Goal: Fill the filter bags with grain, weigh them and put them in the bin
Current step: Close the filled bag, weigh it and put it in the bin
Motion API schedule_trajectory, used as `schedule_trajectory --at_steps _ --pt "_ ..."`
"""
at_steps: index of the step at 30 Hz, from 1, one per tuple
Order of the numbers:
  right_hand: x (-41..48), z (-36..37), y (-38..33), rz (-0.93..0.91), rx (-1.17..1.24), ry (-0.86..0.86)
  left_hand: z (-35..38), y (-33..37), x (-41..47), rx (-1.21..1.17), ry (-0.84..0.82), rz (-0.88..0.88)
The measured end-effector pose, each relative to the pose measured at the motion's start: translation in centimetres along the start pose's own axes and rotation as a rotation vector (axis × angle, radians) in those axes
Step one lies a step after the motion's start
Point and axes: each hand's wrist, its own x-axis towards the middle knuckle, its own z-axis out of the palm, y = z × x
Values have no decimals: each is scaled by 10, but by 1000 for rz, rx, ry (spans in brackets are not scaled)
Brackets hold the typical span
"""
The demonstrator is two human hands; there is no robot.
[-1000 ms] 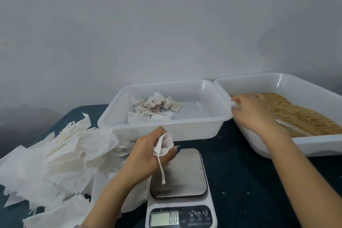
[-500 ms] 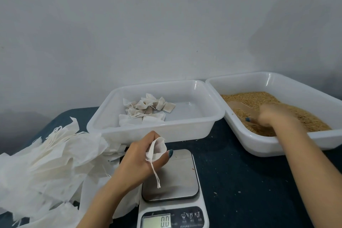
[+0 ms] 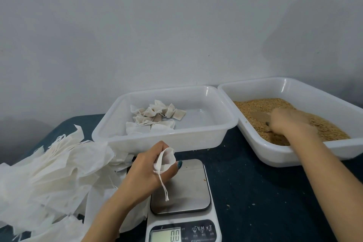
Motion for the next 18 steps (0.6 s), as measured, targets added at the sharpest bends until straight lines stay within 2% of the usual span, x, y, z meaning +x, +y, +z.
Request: schedule_trajectory --at_steps 3,8,14,18 --pt "3 2 -1 -50 117 -62 1 2 0 4 -8 0" --pt "11 3 5 53 328 -36 0 4 0 18 17 -8" --pt "11 0 6 103 587 -190 0 8 1 -1 52 -69" --pt "10 2 11 97 814 -110 2 15 2 -35 41 -85"
